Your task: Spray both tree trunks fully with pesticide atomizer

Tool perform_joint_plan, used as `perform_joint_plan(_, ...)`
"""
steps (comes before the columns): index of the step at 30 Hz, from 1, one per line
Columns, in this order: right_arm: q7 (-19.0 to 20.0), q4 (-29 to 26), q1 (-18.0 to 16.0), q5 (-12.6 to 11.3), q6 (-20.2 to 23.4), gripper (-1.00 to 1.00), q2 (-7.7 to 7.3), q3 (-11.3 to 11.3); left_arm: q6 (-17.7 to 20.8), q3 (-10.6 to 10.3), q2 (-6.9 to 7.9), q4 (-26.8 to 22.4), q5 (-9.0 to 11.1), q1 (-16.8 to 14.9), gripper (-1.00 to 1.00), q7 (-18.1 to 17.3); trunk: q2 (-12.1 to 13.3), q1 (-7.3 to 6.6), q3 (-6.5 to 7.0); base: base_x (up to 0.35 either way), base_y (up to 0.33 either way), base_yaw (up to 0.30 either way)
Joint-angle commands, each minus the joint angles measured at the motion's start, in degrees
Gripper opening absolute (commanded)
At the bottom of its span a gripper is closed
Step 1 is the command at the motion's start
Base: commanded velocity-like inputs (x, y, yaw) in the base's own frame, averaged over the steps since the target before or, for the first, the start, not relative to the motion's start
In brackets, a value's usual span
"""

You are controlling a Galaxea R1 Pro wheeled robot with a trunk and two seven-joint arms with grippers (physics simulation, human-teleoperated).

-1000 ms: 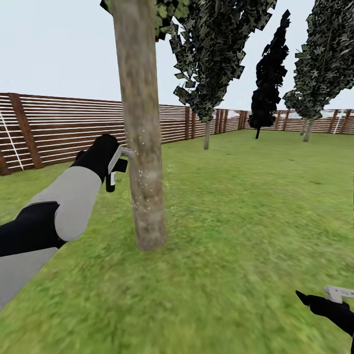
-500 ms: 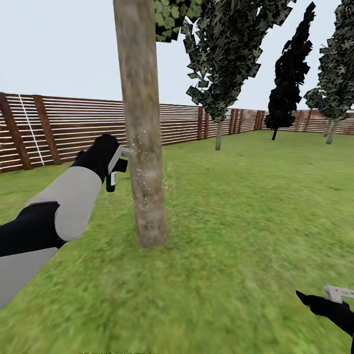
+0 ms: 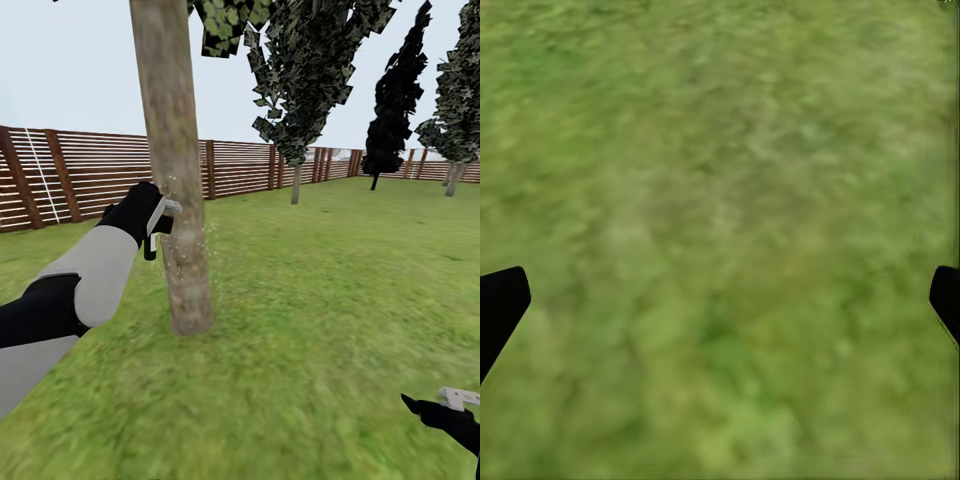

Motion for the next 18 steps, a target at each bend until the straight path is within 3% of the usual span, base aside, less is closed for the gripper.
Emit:
perform_joint_plan(1,0.0,0.0,0.0,0.0,0.0,1.0,0.0,0.0,0.01,-0.02,0.0,0.0,-0.14,0.0,-1.0,0.01,0.0,0.0,0.0,0.0,-0.323,0.179)
perform_joint_plan(14,0.0,0.0,0.0,0.0,-0.03,1.0,0.0,0.0,0.01,-0.02,0.04,0.0,-0.11,0.0,-1.0,0.01,0.0,0.0,0.0,0.025,-0.323,0.249)
perform_joint_plan(18,0.0,0.0,0.0,0.0,0.0,1.0,0.0,0.0,0.01,-0.02,0.05,0.0,-0.14,0.0,-1.0,0.01,0.0,0.0,0.0,0.096,-0.323,0.085)
